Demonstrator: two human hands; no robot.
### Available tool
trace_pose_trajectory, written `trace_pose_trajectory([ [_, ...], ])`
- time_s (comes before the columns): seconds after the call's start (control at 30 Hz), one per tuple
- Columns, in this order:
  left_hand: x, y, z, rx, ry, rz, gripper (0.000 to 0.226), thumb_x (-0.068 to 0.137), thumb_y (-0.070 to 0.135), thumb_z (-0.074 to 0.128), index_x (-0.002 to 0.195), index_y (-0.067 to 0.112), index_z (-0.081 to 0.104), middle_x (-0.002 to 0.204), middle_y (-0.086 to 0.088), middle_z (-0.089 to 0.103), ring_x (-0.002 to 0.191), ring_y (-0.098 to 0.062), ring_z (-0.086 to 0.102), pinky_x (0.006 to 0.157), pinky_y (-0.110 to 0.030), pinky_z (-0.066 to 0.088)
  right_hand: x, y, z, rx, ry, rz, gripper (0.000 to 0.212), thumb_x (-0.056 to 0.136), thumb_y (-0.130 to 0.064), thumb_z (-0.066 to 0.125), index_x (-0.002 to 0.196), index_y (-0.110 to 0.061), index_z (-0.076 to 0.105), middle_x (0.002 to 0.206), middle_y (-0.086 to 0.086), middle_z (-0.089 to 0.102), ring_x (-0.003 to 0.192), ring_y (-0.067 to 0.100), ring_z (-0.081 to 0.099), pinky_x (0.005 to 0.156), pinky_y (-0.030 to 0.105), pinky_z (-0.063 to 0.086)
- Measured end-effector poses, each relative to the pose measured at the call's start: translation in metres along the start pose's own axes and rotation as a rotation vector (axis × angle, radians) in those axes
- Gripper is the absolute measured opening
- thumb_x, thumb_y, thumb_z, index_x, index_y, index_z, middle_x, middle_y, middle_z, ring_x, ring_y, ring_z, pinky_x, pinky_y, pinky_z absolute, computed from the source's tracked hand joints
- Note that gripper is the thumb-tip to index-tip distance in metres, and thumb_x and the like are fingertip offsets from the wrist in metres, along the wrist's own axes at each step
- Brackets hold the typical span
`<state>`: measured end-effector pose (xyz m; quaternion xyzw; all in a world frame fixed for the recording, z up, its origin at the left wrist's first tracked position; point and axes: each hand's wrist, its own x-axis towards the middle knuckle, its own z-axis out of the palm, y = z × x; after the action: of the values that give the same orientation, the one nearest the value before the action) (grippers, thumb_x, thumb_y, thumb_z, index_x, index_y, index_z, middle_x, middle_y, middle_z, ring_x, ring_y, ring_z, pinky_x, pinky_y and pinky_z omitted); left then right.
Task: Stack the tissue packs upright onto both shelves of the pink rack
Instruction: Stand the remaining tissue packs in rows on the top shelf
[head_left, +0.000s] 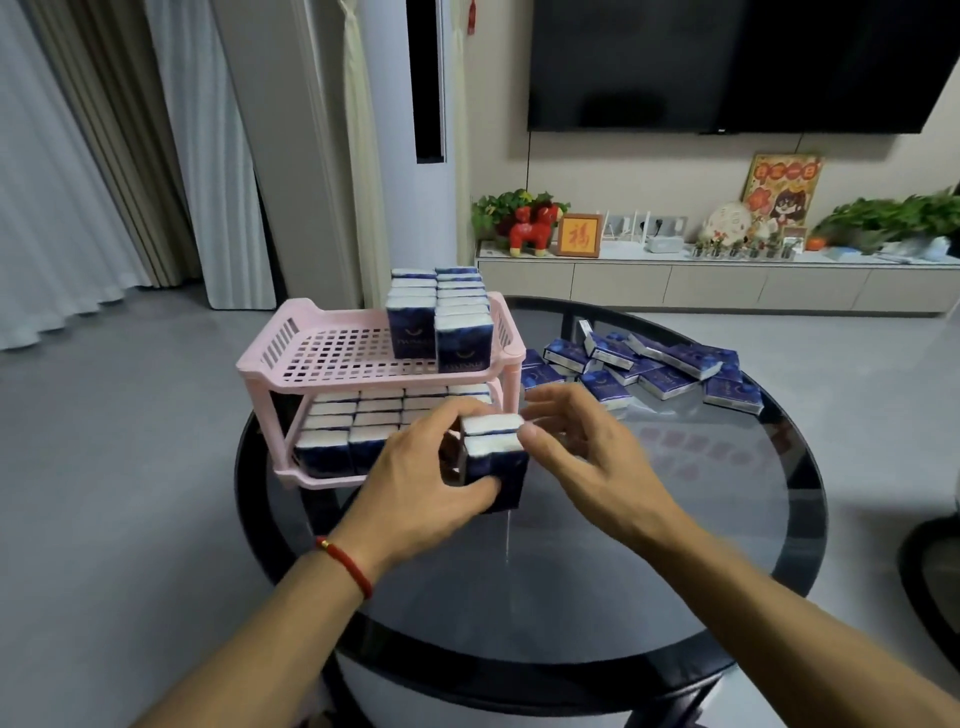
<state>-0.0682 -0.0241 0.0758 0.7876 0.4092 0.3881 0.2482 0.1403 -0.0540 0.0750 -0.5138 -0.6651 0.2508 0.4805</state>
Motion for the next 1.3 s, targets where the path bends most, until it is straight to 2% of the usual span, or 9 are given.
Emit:
trace_pose_trajectory([
  [0.13, -0.003, 0.004, -0.038, -0.007, 0.087, -0.008, 0.056, 0.074, 0.011, 0.086, 0.119, 0.035, 0.062, 0.109, 0.018, 0.072, 0.101, 0.001, 0.068, 0.088, -0.016, 0.055, 0.017, 0.013, 0.02, -0.065, 0.116, 0.08, 0.046, 0.096, -0.032, 0.068, 0.137, -0.027, 0.048, 0.129, -0.014, 0.058, 0.109, 0.0, 0.06, 0.092, 0.024, 0.057],
  [0.27, 0.013, 0.008, -0.085, -0.006, 0.129, -0.04, 0.058, 0.076, 0.013, 0.087, 0.119, 0.042, 0.061, 0.116, 0.018, 0.068, 0.107, -0.005, 0.068, 0.095, -0.033, 0.058, 0.031, 0.023, 0.033, -0.114, 0.125, 0.148, 0.062, 0.094, -0.028, 0.07, 0.148, -0.026, 0.039, 0.143, -0.006, 0.05, 0.121, 0.01, 0.054, 0.102, 0.039, 0.054],
  [0.5, 0.064, 0.003, -0.118, 0.071, 0.17, -0.071, 0.056, 0.075, 0.008, 0.085, 0.114, 0.04, 0.06, 0.112, 0.017, 0.064, 0.103, -0.007, 0.065, 0.087, -0.041, 0.061, 0.044, 0.031, 0.042, -0.107, 0.131, 0.168, 0.041, 0.099, -0.024, 0.063, 0.134, -0.034, 0.044, 0.12, -0.015, 0.058, 0.107, 0.009, 0.062, 0.093, 0.043, 0.059],
  [0.67, 0.088, -0.01, -0.106, 0.024, 0.102, -0.098, 0.057, 0.076, -0.001, 0.084, 0.115, 0.033, 0.061, 0.114, 0.017, 0.06, 0.102, -0.005, 0.064, 0.074, -0.015, 0.057, 0.043, 0.035, 0.043, -0.143, 0.087, 0.176, 0.034, 0.099, -0.022, 0.063, 0.128, -0.03, 0.049, 0.117, -0.012, 0.062, 0.101, 0.006, 0.062, 0.088, 0.027, 0.055],
  [0.73, 0.094, -0.015, -0.099, 0.026, 0.083, -0.106, 0.058, 0.077, -0.001, 0.084, 0.118, 0.032, 0.061, 0.121, 0.01, 0.058, 0.108, -0.006, 0.062, 0.073, -0.01, 0.054, 0.042, 0.035, 0.045, -0.164, 0.063, 0.178, 0.033, 0.099, -0.023, 0.063, 0.129, -0.028, 0.05, 0.119, -0.011, 0.06, 0.103, 0.008, 0.062, 0.089, 0.029, 0.056],
  [0.9, 0.099, -0.025, -0.087, 0.196, 0.076, -0.072, 0.064, 0.081, 0.014, 0.083, 0.136, 0.033, 0.057, 0.143, 0.003, 0.048, 0.124, -0.013, 0.053, 0.104, -0.029, 0.047, 0.044, 0.035, 0.044, -0.169, 0.072, 0.179, 0.028, 0.101, -0.025, 0.06, 0.128, -0.024, 0.052, 0.117, -0.012, 0.058, 0.101, 0.008, 0.06, 0.088, 0.028, 0.057],
  [1.03, 0.108, -0.025, -0.094, 0.361, -0.087, 0.011, 0.089, 0.084, 0.022, 0.081, 0.157, 0.036, 0.034, 0.164, 0.008, 0.027, 0.139, -0.008, 0.036, 0.12, -0.029, 0.031, 0.046, 0.036, 0.044, -0.154, 0.055, 0.185, 0.017, 0.102, -0.026, 0.057, 0.118, -0.03, 0.05, 0.114, -0.011, 0.059, 0.101, 0.012, 0.061, 0.09, 0.037, 0.059],
  [1.13, 0.122, -0.029, -0.103, 0.523, -0.255, 0.039, 0.1, 0.085, 0.036, 0.079, 0.161, 0.043, 0.014, 0.171, 0.012, 0.004, 0.155, -0.017, 0.015, 0.126, -0.038, 0.018, 0.048, 0.039, 0.044, -0.164, 0.048, 0.17, 0.009, 0.104, -0.027, 0.054, 0.111, -0.03, 0.05, 0.108, -0.013, 0.058, 0.097, 0.014, 0.062, 0.087, 0.04, 0.06],
  [1.3, 0.15, -0.03, -0.111, 0.789, -0.461, 0.093, 0.109, 0.087, 0.05, 0.074, 0.163, 0.032, -0.001, 0.171, 0.007, -0.01, 0.157, -0.017, -0.007, 0.12, -0.03, -0.001, 0.049, 0.04, 0.042, -0.2, 0.049, 0.13, 0.01, 0.103, -0.023, 0.055, 0.105, -0.03, 0.048, 0.09, -0.023, 0.052, 0.089, 0.013, 0.06, 0.084, 0.043, 0.06],
])
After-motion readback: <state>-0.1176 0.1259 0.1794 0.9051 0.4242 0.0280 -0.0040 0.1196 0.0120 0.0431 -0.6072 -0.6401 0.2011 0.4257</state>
